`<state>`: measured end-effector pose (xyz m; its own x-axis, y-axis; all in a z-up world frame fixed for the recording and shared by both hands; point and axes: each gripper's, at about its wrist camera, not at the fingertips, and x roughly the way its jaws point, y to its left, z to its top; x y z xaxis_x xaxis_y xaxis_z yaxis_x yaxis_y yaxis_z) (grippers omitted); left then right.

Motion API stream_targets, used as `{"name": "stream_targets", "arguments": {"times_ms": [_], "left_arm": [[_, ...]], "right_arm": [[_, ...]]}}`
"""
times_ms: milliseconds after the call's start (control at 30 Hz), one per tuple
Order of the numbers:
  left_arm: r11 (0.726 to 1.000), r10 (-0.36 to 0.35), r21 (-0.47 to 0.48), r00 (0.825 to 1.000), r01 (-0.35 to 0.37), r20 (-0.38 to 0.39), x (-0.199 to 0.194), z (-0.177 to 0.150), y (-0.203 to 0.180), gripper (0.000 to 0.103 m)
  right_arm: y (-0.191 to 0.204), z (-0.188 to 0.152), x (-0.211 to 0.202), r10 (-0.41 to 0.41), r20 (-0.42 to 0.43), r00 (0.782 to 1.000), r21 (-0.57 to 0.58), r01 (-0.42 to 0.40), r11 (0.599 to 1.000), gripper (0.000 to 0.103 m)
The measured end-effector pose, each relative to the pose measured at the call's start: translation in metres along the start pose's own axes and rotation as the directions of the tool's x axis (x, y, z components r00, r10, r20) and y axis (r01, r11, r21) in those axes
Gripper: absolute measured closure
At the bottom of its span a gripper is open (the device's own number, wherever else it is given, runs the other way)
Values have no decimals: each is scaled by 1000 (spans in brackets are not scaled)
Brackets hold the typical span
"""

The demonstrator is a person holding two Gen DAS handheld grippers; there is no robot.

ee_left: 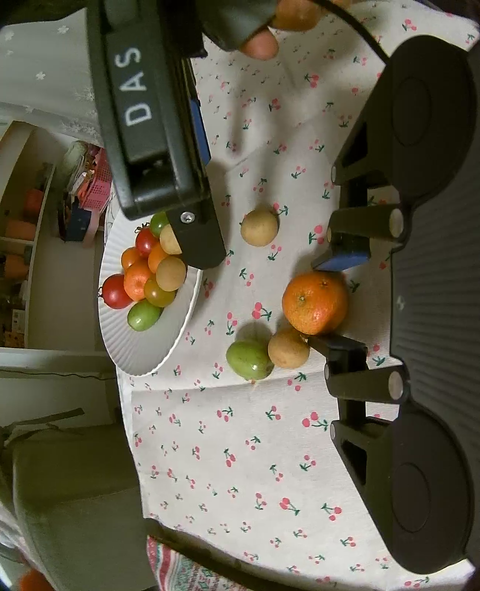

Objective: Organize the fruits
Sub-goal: 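Grasp the mandarin with the left tool, then grasp the green plum with the right tool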

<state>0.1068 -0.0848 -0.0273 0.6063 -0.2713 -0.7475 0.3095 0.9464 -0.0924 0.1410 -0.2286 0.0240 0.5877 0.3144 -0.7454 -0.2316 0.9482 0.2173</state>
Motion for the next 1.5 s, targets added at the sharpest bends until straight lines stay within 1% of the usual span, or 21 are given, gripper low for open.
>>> {"name": "stream_targets", "arguments": {"times_ms": [100,200,300,367,433,533,667,700,800,933,1000,1100,1200,1267,1333,1400,1433,1500], "left_arm": [[999,-14,-31,1000,13,-18,-3,0,4,79],[996,-49,-81,998,46,-36,-12,3,12,79],[993,-55,-106,998,52,-29,-24,10,19,79],[994,-29,-108,1000,27,-11,-31,16,25,79],[994,18,-104,1000,-18,-2,-35,19,33,79],[989,78,-124,997,-77,0,-36,22,48,79],[978,110,-182,994,-106,13,-41,26,66,79],[977,120,-182,993,-114,21,-43,28,66,79],[976,145,-171,989,-137,36,-47,31,67,79],[973,147,-186,988,-137,41,-50,32,70,79],[972,154,-187,987,-144,42,-49,32,71,79],[971,155,-192,987,-145,39,-48,31,74,79],[968,163,-201,986,-153,34,-47,31,78,79],[966,166,-204,986,-157,29,-47,31,79,79],[966,162,-206,986,-154,24,-47,31,79,79],[966,156,-210,988,-149,20,-47,31,79,79],[966,153,-212,988,-146,15,-47,31,78,79],[966,154,-213,988,-149,8,-46,31,79,79]], "right_arm": [[-2,0,2,-3,-2,1000,1,3,1000,10],[-1,-1,3,0,-1,1000,-12,0,1000,13],[0,-2,4,17,0,1000,-23,-17,1000,17],[-1,-2,7,48,-1,999,-3,-48,999,19],[-3,-1,11,92,0,996,41,-91,995,22],[-1,-1,15,143,-5,990,86,-142,986,23],[14,-1,19,191,6,982,50,-191,980,30],[18,-1,20,194,8,981,35,-195,980,33],[27,-3,28,206,2,978,16,-206,978,37],[33,-5,37,182,11,983,9,-182,983,42],[38,-4,42,167,25,986,-3,-167,986,42],[48,-5,46,148,53,988,-59,-145,988,43],[53,-8,53,135,43,990,-93,-131,987,47],[55,-9,59,120,31,992,-112,-115,987,52],[55,-10,62,111,33,993,-119,-107,987,60],[55,-10,62,106,37,994,-128,-101,987,65],[57,-10,63,99,40,994,-136,-93,986,70],[58,-11,63,89,41,995,-152,-82,985,74]]}}
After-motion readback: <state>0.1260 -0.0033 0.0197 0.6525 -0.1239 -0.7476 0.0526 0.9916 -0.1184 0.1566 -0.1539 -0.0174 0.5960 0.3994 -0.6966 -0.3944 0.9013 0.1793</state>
